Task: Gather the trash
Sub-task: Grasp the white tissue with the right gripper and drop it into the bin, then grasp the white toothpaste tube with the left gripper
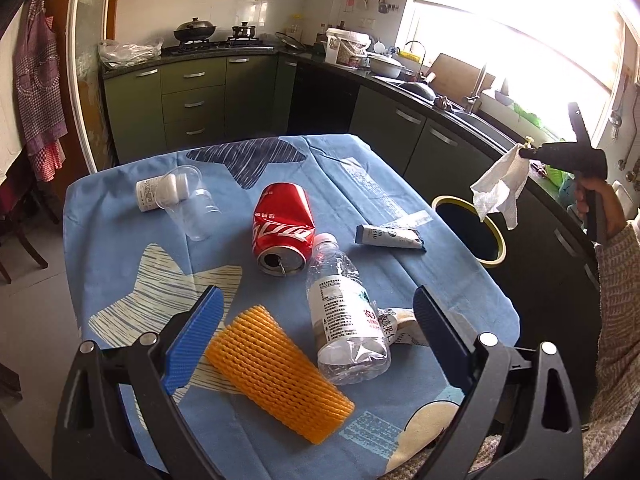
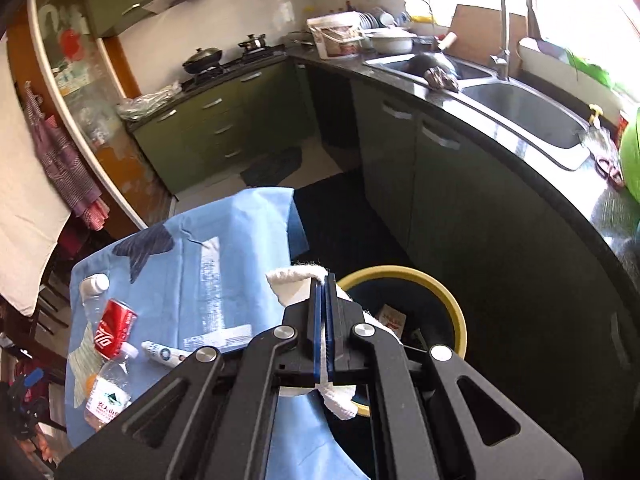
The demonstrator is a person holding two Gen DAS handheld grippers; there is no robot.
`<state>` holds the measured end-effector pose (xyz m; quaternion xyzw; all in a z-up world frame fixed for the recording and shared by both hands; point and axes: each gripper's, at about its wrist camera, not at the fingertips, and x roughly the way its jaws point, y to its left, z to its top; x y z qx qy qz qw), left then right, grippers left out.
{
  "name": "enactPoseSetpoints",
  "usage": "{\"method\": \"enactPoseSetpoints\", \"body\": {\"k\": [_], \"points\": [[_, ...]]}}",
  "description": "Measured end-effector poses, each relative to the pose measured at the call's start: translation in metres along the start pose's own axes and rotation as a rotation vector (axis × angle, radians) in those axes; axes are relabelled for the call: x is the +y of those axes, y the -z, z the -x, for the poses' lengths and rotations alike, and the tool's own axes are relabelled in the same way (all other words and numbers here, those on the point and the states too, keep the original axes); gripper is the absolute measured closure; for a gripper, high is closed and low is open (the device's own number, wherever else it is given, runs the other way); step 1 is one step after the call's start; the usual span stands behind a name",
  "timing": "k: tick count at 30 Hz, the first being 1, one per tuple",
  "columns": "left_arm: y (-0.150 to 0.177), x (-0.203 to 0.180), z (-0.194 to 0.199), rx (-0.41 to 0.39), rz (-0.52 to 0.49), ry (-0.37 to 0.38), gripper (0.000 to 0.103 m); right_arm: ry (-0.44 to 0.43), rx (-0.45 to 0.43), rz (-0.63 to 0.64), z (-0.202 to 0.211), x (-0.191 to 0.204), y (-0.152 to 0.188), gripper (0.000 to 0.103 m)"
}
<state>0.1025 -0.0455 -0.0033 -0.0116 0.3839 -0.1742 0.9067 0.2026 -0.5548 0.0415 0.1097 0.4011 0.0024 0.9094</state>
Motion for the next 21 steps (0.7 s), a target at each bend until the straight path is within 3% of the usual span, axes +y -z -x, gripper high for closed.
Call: {"method": "enactPoseSetpoints", "body": {"k": [4,5,6,7,11,14,18,21], "points": [[-0.005,-0.009,-0.005,0.013,-0.025,0.005,0.012,0.043,0.077,-0.066,-0.046,-0.039,0.006,0.098],[-0.006,-0.011,-0.006,0.017,-0.031,0.009,0.012,0.051,0.092,-0.082,-0.055,-0.048,0.007,0.091],[-0.008,-0.013,-0.008,0.020,-0.038,0.012,0.012,0.056,0.103,-0.105,-0.064,-0.057,0.009,0.071],[-0.010,-0.016,-0.009,0.024,-0.050,0.018,0.012,0.055,0.108,-0.120,-0.068,-0.064,0.011,0.064],[-0.023,-0.030,-0.017,0.032,-0.123,0.066,0.012,0.031,0.087,-0.144,-0.066,-0.075,0.019,0.063],[-0.037,-0.041,-0.030,0.040,-0.208,0.158,0.011,-0.007,0.071,-0.135,-0.056,-0.069,0.023,0.063],[-0.054,-0.062,-0.058,0.047,-0.395,0.253,0.011,-0.064,0.064,-0.101,-0.041,-0.052,0.037,0.061],[-0.066,-0.076,-0.090,0.103,-0.554,0.311,0.011,-0.095,0.078,-0.083,-0.037,-0.044,0.053,0.058]]}}
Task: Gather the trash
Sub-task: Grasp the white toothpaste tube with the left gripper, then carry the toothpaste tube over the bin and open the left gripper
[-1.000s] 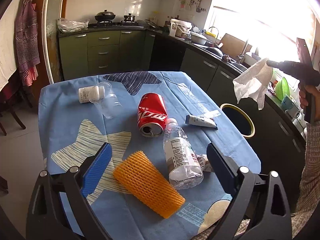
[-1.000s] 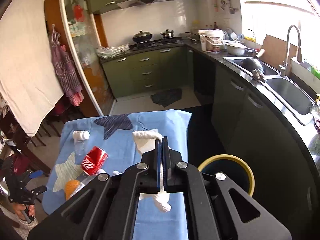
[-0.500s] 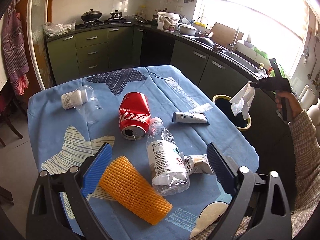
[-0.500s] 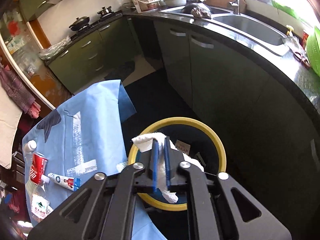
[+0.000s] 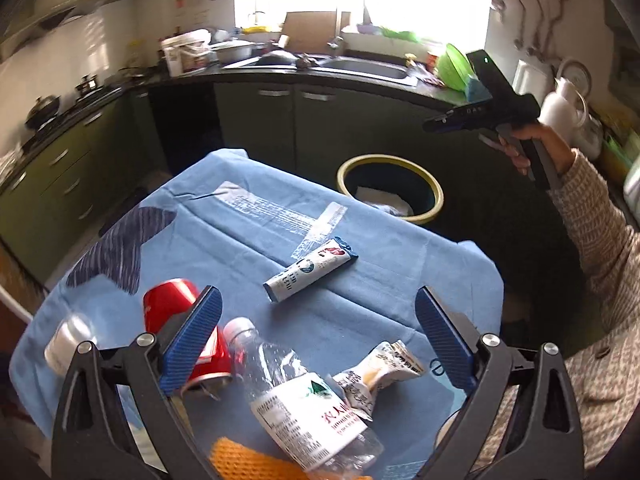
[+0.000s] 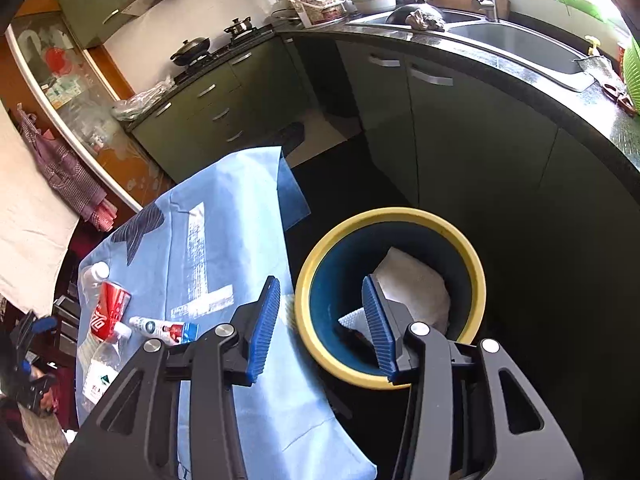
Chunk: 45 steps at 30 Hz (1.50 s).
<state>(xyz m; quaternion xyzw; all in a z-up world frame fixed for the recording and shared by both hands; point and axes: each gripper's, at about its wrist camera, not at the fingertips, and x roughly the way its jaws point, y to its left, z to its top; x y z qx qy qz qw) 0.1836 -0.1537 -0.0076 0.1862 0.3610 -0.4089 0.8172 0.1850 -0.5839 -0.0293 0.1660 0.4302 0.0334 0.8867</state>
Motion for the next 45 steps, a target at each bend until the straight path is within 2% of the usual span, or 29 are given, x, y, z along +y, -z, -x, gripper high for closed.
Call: {"method": "enactPoseSetpoints", "body": {"k": [7,13,16,18,19,22,24,26,32,36,41,45], "points": [[-0.022,0.005,-0.078,0.164,-0.192,0.109,0.011,-0.042,0.062,0.001,-0.007,0.009,0.039,0.058],[-0.033,-0.005,-0.135,0.304,-0.330,0.102,0.011,-0.072,0.107,0.003,-0.020,0.010,0.055,0.055],[-0.029,-0.005,-0.159,0.382,-0.360,0.108,0.025,-0.083,0.124,0.004,-0.026,0.008,0.058,0.055],[-0.026,-0.002,-0.170,0.422,-0.353,0.125,0.042,-0.092,0.130,0.001,-0.029,0.008,0.060,0.053],[-0.024,-0.002,-0.174,0.438,-0.352,0.123,0.045,-0.096,0.131,0.000,-0.030,0.007,0.060,0.053],[-0.019,-0.002,-0.176,0.447,-0.350,0.125,0.055,-0.104,0.133,-0.002,-0.032,0.005,0.062,0.053],[-0.018,-0.002,-0.173,0.443,-0.336,0.126,0.071,-0.111,0.132,-0.006,-0.033,0.003,0.063,0.053],[-0.017,-0.002,-0.170,0.440,-0.327,0.115,0.079,-0.118,0.129,-0.008,-0.033,0.003,0.065,0.053],[-0.015,-0.005,-0.161,0.436,-0.312,0.084,0.081,-0.144,0.114,-0.008,-0.027,0.002,0.072,0.053],[-0.027,-0.013,-0.146,0.411,-0.306,0.075,0.081,-0.157,0.085,-0.012,-0.014,-0.004,0.077,0.053],[-0.066,-0.034,-0.136,0.369,-0.314,0.113,0.081,-0.175,0.024,-0.044,0.010,-0.021,0.086,0.052],[-0.111,-0.058,-0.154,0.357,-0.342,0.139,0.081,-0.183,-0.005,-0.082,0.027,-0.044,0.102,0.052]]}}
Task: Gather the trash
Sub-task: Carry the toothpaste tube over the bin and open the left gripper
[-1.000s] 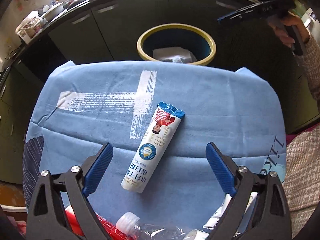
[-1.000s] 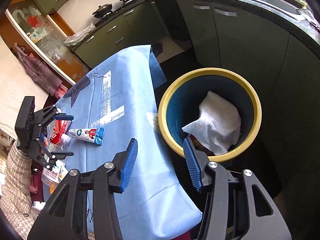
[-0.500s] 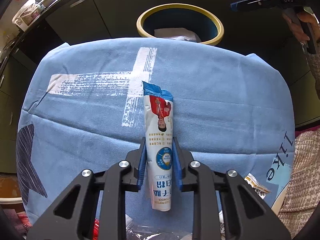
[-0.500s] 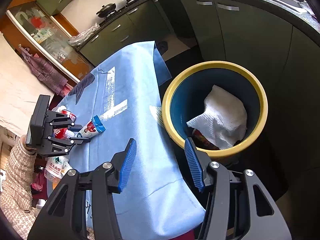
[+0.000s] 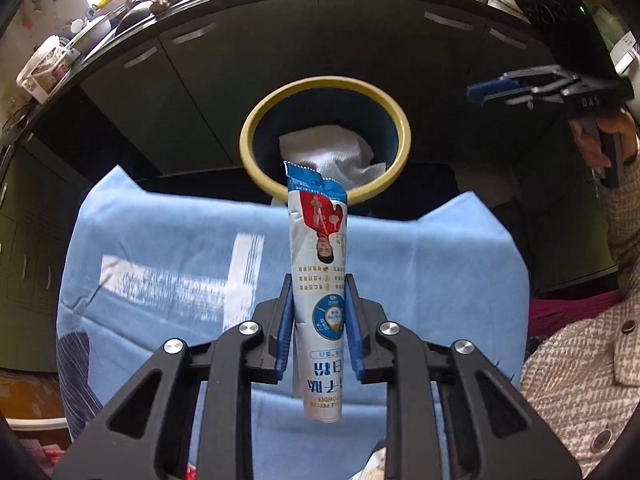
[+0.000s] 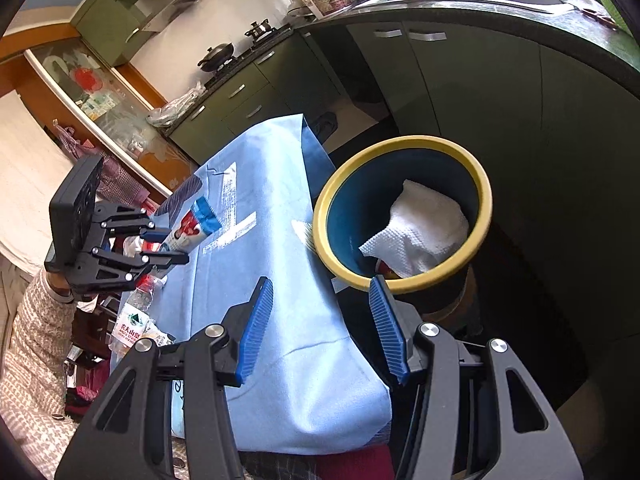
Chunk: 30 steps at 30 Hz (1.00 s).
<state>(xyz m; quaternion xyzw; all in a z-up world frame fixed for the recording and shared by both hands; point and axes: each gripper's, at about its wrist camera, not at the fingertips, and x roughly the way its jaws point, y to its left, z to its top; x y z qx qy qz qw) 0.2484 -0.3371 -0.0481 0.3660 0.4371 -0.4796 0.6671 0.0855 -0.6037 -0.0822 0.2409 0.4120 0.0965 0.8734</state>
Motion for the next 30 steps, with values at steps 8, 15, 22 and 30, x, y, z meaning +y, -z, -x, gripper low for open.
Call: {"method": "enactPoseSetpoints", "body": {"k": [8,15,22,30], "points": [[-0.126,-0.026,-0.068,0.041,-0.019,0.014,0.077,0.014,-0.071,-0.112,0.044,-0.055,0.031,0.052],[-0.165,-0.029,-0.118,0.105,0.050,-0.038,0.055,0.019,-0.096,-0.163,0.057,-0.079,0.046,0.051],[-0.123,-0.033,-0.026,-0.045,0.074,-0.029,0.045,-0.013,-0.065,-0.118,0.041,-0.062,0.038,0.050],[-0.003,-0.013,0.097,-0.292,0.315,-0.050,0.036,-0.068,0.066,0.067,-0.010,0.018,0.036,0.049]]}}
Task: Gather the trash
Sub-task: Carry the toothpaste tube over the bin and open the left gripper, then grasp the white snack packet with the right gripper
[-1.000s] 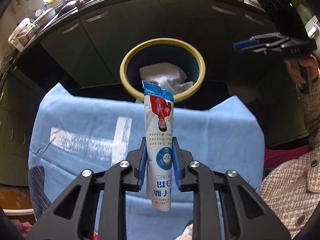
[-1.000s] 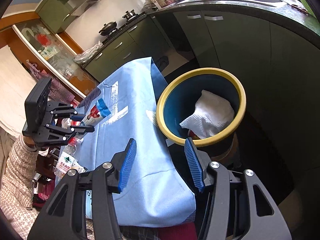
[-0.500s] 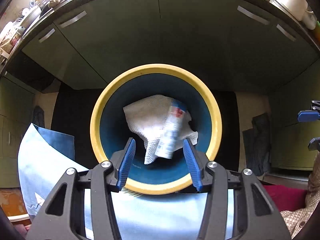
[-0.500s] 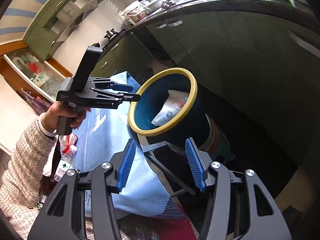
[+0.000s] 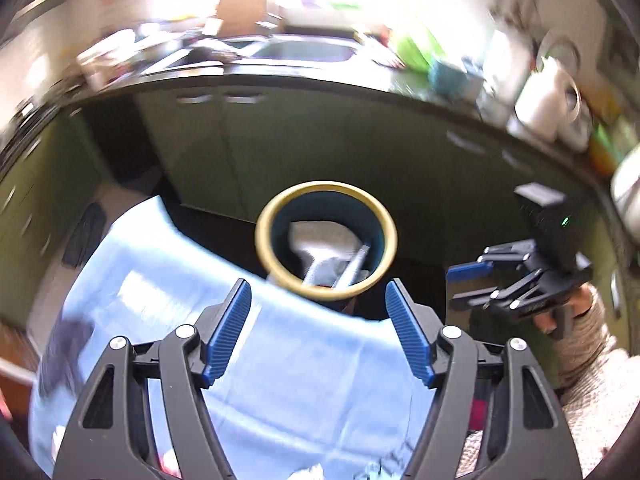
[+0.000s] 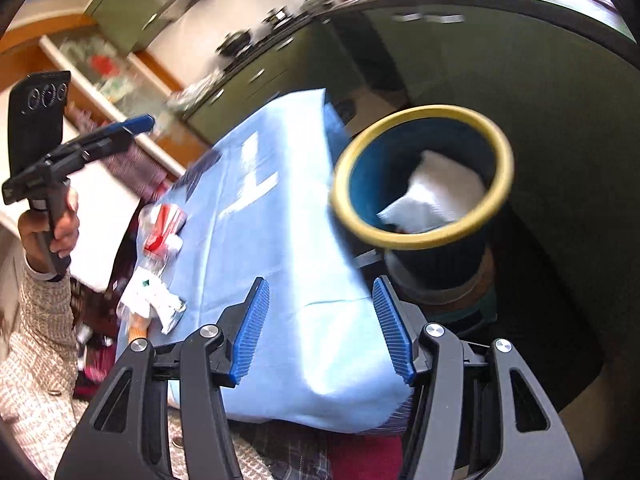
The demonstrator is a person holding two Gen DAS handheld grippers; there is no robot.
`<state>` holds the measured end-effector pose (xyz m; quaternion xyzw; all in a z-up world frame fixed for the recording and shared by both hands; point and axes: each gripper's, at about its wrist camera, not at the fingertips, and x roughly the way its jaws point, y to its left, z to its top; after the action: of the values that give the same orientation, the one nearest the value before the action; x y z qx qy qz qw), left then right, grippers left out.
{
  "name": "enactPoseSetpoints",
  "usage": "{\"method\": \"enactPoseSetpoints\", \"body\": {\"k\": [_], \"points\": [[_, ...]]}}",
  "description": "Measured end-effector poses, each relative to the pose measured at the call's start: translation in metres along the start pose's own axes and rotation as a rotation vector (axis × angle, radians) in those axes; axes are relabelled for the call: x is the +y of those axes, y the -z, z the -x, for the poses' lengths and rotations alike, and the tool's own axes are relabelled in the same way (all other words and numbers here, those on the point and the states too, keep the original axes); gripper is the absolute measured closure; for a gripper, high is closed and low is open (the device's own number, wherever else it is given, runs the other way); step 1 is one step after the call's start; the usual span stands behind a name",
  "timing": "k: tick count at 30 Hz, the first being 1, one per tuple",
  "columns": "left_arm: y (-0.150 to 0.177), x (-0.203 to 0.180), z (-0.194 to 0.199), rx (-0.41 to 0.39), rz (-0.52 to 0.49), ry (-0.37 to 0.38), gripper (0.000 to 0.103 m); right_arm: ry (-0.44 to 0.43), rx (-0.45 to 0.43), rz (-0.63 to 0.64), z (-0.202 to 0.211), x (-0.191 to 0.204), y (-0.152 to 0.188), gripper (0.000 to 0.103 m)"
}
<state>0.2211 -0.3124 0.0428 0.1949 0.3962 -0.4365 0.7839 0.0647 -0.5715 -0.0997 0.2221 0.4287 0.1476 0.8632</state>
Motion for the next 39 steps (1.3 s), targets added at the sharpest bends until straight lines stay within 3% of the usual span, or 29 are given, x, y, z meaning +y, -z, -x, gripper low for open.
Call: {"method": "enactPoseSetpoints", "body": {"k": [6,9,12,15,19,23,28,35,39], "points": [[0.096,0.055,0.085,-0.202,0.229,-0.153,0.020,-0.061,0.128,0.179,-0.051,0.089,0.005,0.049],[0.152,0.070,0.116,-0.271,0.347,-0.195,0.019,-0.095,0.198,0.287,-0.078,0.138,0.009,0.049],[0.201,0.082,0.136,-0.305,0.451,-0.233,0.018,-0.131,0.299,0.430,-0.105,0.185,0.017,0.047],[0.246,0.085,0.155,-0.334,0.499,-0.252,0.017,-0.146,0.354,0.609,-0.126,0.224,0.027,0.034],[0.289,0.078,0.173,-0.364,0.540,-0.297,0.015,-0.121,0.414,0.790,-0.153,0.252,0.033,0.033],[0.312,0.063,0.182,-0.377,0.558,-0.307,0.015,-0.082,0.487,0.863,-0.185,0.258,0.036,0.034],[0.318,0.052,0.182,-0.379,0.562,-0.295,0.014,-0.060,0.548,0.889,-0.210,0.257,0.037,0.043],[0.313,0.052,0.173,-0.368,0.561,-0.268,0.013,-0.046,0.567,0.910,-0.221,0.261,0.045,0.062],[0.314,0.054,0.166,-0.354,0.567,-0.259,0.013,-0.050,0.554,0.901,-0.220,0.260,0.048,0.067]]}}
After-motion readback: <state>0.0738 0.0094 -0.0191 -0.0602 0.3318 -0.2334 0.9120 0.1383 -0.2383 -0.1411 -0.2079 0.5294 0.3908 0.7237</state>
